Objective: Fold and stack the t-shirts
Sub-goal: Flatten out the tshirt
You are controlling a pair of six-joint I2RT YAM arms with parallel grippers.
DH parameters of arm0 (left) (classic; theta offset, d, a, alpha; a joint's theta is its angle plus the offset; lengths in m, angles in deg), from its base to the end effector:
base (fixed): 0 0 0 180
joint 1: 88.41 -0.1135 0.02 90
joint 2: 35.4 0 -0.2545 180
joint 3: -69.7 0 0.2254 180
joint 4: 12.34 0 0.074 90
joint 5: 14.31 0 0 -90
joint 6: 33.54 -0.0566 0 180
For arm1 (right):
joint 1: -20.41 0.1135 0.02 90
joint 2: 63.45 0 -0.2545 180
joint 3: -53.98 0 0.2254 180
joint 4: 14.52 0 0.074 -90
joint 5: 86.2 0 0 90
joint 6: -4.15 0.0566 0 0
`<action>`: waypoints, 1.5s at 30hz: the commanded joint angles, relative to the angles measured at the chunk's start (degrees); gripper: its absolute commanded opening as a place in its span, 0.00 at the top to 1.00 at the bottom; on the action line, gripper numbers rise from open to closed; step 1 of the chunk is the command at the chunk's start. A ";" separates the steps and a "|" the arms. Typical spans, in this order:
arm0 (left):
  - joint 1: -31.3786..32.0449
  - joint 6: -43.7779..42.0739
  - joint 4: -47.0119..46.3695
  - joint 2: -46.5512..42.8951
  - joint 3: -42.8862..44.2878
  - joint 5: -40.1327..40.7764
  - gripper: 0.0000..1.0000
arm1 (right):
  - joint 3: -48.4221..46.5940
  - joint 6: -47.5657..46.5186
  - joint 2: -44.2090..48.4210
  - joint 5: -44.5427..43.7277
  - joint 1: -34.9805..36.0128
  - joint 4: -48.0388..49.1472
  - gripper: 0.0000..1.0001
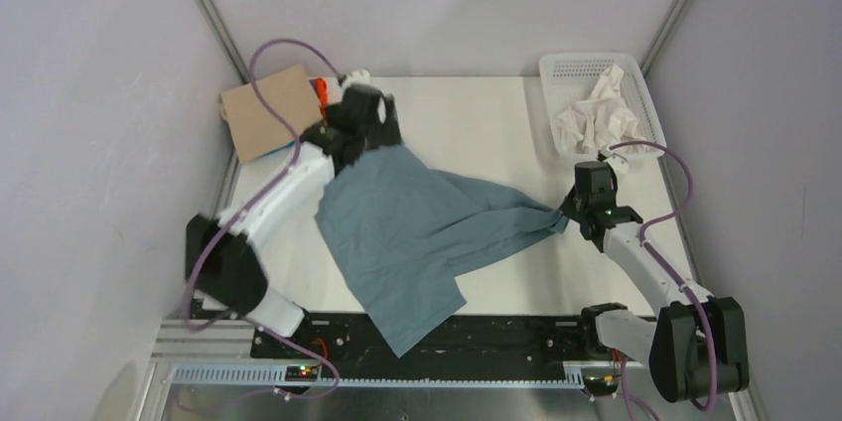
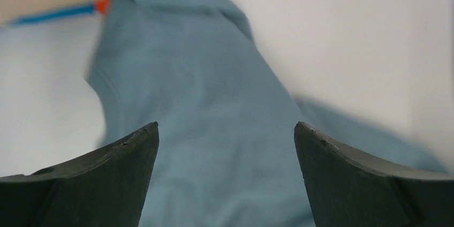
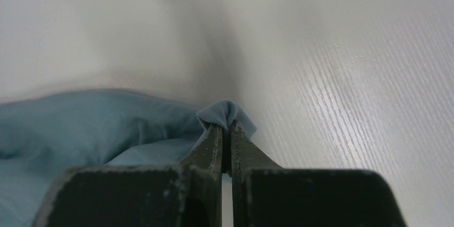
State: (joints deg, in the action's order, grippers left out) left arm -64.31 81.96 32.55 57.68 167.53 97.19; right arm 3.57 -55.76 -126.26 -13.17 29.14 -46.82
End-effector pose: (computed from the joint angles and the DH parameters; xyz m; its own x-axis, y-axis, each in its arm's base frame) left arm 0.3326 -0.1261 0.3046 -0.5846 -0.1773 -0.7917 -0.1413 0.9832 -0.1159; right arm 0.2149 0.0163 0.2013 -0.5715 0.3974 -0.7179 0.4004 0.8987 0.1787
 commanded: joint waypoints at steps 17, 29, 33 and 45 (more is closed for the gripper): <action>57.89 33.36 2.24 -28.18 -43.76 -6.53 0.12 | 1.49 -0.61 -2.91 5.66 -1.51 5.13 1.00; 63.40 41.90 2.41 -16.24 -47.58 -14.10 0.34 | 1.58 -1.19 -2.47 5.86 -1.92 4.60 1.00; 63.38 42.53 3.57 -12.57 -47.22 -11.48 0.48 | 1.67 -1.48 -2.00 5.95 -2.10 4.58 1.00; 65.06 45.21 11.63 0.88 -41.25 -7.08 0.58 | 2.43 -2.37 -0.07 6.78 -2.92 5.12 1.00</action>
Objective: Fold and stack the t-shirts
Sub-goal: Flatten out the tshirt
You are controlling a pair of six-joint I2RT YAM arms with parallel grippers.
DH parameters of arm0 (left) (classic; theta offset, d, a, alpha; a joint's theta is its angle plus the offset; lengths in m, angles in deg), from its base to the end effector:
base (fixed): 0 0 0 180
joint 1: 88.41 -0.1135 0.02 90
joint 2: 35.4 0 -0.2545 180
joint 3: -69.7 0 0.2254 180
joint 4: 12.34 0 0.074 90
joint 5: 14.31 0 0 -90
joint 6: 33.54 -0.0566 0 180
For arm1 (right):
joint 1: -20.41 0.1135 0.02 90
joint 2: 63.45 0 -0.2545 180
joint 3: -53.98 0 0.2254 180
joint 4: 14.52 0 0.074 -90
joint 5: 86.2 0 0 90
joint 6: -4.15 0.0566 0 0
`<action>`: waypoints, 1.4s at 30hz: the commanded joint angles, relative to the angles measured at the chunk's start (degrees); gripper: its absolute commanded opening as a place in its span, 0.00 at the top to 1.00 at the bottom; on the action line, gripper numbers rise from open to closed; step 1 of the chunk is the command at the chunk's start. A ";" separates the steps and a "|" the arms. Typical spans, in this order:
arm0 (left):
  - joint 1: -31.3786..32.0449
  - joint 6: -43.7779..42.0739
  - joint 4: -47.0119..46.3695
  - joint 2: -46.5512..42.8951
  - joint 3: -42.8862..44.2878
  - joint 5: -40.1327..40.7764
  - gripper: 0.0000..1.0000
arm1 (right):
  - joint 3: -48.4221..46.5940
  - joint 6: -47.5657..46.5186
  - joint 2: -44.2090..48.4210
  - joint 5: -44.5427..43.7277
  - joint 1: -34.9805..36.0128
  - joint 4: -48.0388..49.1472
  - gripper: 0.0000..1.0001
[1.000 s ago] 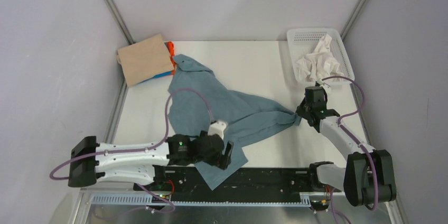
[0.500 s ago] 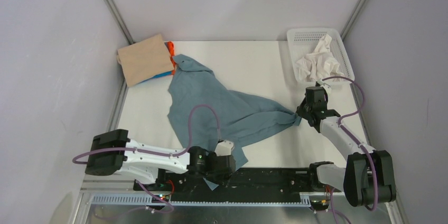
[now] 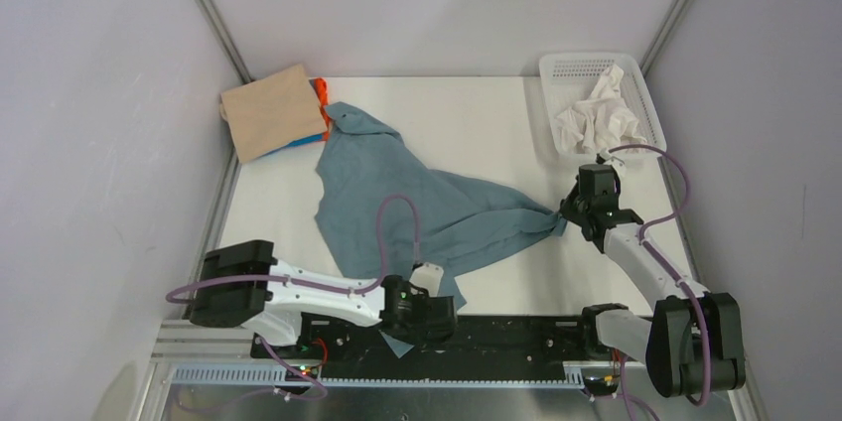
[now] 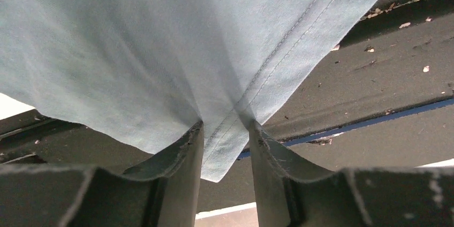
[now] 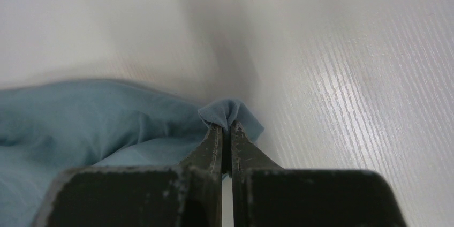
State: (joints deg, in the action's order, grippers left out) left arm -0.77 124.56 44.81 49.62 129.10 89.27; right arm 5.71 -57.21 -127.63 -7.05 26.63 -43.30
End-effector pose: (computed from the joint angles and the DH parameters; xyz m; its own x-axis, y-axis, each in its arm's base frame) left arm 0.0222 -0.2167 0.1416 -0.9152 0.3052 -0.2631 0.3239 0.9456 -0.0299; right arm 0.2179 0.0130 0.1897 -0.6008 0.4080 -0.6874 0.3585 0.9061 0.2246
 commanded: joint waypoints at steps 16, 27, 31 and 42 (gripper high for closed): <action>2.56 6.80 0.84 11.44 1.24 5.51 1.00 | 0.67 -1.44 2.85 1.89 -0.51 2.01 1.00; -13.79 -3.89 9.19 -19.39 3.74 30.08 1.00 | 0.50 -2.37 10.04 6.47 0.15 3.36 1.00; -22.03 -12.79 9.82 -25.79 9.55 39.89 1.00 | -1.31 -2.85 15.56 6.75 0.64 2.13 1.00; -30.37 -41.14 8.86 -35.96 39.70 64.03 1.00 | -23.52 -8.19 26.25 5.35 5.53 -7.19 1.00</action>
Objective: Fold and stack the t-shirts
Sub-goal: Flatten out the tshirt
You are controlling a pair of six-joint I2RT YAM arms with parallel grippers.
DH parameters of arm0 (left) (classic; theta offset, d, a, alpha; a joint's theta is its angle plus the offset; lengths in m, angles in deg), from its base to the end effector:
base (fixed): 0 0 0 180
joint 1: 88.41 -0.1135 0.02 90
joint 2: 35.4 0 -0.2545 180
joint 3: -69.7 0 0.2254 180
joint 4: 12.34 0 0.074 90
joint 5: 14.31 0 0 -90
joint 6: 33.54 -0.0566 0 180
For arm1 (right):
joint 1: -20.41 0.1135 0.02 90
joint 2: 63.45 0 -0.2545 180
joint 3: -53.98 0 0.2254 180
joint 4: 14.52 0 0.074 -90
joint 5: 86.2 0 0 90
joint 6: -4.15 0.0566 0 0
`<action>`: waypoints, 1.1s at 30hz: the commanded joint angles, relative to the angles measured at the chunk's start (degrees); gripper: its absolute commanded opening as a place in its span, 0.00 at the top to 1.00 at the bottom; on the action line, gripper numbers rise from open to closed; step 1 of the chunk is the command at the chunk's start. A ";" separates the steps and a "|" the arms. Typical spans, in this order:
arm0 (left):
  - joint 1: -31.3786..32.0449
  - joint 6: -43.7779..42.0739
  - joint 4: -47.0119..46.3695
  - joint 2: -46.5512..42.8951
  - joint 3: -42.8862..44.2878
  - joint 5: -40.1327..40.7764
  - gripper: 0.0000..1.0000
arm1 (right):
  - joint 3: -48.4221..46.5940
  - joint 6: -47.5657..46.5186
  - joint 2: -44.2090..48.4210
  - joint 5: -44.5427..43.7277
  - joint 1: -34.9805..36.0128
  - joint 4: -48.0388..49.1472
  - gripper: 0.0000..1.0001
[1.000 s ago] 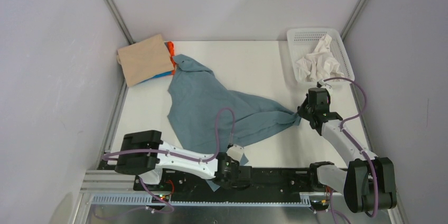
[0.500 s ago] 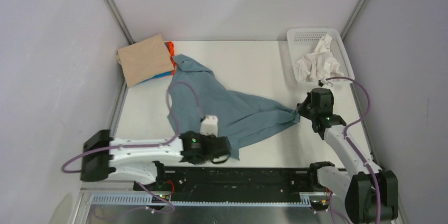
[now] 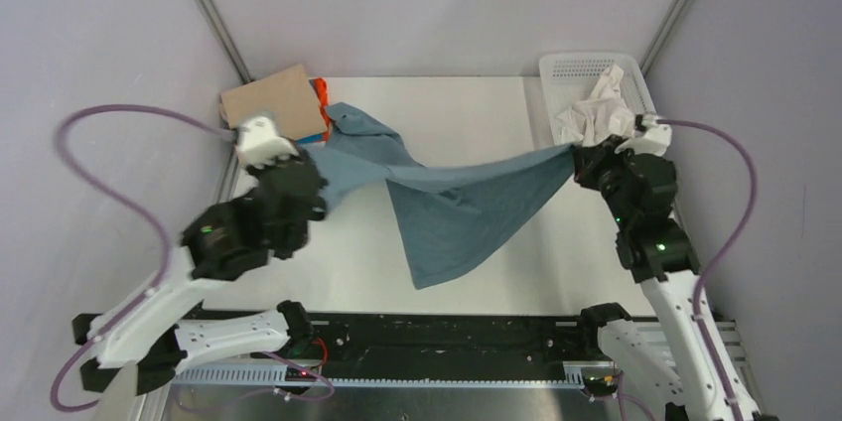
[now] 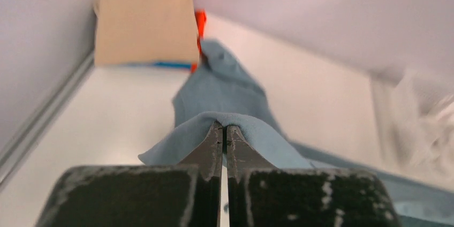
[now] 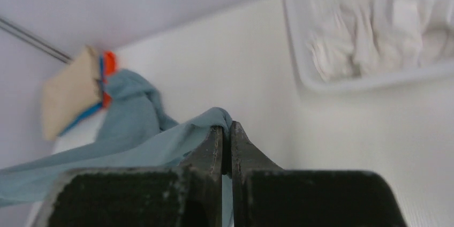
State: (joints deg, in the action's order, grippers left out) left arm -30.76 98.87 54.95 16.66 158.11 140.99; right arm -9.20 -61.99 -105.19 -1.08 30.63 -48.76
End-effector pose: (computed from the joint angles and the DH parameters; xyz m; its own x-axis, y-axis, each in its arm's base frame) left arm 0.1124 -0.0813 0.3976 -0.1600 -0.2741 -0.9483 -0.2328 0.9441 -0.2336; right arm 0.1653 0.0249 0.3364 -0.2379 0.3666 -0.8994 0.0012 0.9261 0.3772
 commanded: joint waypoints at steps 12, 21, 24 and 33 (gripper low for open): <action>-0.38 -40.71 -8.63 -7.22 37.43 -41.68 1.00 | -36.31 -4.88 6.81 13.26 2.39 -7.82 1.00; -0.38 -46.35 -7.66 -0.16 54.31 -54.92 1.00 | -52.57 -6.54 4.44 13.47 1.79 -12.90 1.00; -0.40 -48.68 -7.73 5.61 59.16 -51.45 1.00 | -53.66 -7.09 2.93 11.53 1.74 -13.44 1.00; -18.52 -54.69 -13.52 24.17 56.44 -34.63 1.00 | -42.71 -8.42 -4.07 -2.61 1.66 -12.23 1.00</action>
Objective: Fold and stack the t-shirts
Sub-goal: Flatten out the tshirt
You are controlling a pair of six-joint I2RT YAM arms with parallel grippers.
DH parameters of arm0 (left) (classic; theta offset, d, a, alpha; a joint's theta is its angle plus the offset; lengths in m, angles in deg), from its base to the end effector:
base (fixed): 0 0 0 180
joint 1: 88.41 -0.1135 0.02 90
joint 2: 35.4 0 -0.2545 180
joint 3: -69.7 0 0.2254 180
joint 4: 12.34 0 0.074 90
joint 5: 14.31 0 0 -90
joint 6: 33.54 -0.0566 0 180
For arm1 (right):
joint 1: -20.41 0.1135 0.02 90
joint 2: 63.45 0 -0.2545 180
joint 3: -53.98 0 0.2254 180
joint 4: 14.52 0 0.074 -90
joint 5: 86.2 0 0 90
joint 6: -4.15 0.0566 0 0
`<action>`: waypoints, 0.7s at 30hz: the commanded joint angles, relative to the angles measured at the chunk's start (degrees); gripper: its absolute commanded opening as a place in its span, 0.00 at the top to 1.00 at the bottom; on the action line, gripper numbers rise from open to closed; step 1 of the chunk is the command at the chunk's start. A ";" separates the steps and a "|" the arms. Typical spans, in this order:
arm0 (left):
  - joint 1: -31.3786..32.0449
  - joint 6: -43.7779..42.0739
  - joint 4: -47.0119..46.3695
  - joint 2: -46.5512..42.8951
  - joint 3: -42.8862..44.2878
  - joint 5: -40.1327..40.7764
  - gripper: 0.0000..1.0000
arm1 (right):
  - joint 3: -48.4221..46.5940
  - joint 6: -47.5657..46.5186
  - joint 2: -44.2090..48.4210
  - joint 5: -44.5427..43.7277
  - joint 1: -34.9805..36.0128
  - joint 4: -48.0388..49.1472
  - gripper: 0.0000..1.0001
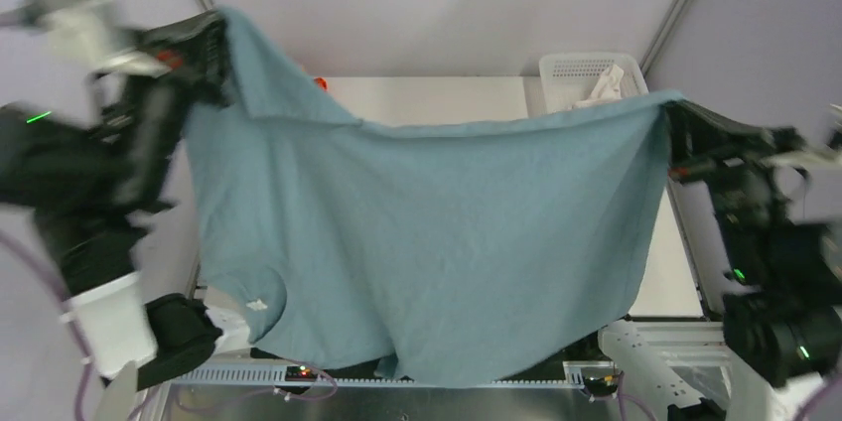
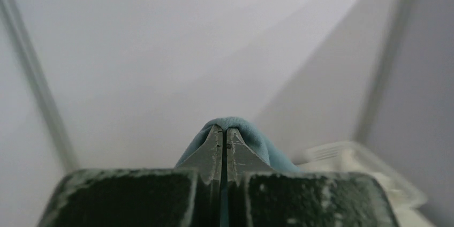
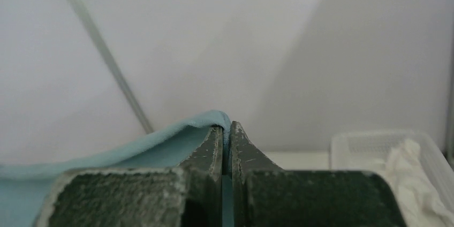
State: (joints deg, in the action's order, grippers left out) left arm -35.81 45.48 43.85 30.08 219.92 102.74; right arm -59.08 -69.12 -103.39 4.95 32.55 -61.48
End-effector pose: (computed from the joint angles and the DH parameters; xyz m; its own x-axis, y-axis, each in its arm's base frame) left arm 0.0474 -0.0196 0.6290 0.3735 -0.2092 -0.9037 0.4011 0.9149 -0.0461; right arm 0.0071 0.0027 0.5501 0.3472 0.3691 -0.8621 -0.3423 0.9057 0.2499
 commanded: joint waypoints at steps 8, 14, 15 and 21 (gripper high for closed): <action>-33.64 2.16 -8.76 28.41 -25.65 -21.62 1.00 | 27.55 0.58 -22.99 -13.14 -3.90 11.05 1.00; -34.91 2.43 -8.94 47.57 -24.66 -19.96 0.51 | 33.54 2.22 -38.24 -11.93 -3.82 18.61 0.75; -34.88 3.35 -8.91 48.31 -24.68 -19.85 0.42 | 33.55 2.32 -39.18 -13.25 -3.54 18.94 0.60; -34.90 7.87 -8.96 44.13 -25.44 -20.38 0.01 | 33.46 0.88 -37.38 -17.74 -0.19 18.38 0.19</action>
State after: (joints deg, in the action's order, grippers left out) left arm -70.61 49.48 38.45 83.14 191.83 82.83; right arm -23.67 -67.31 -145.69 -7.84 29.93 -48.09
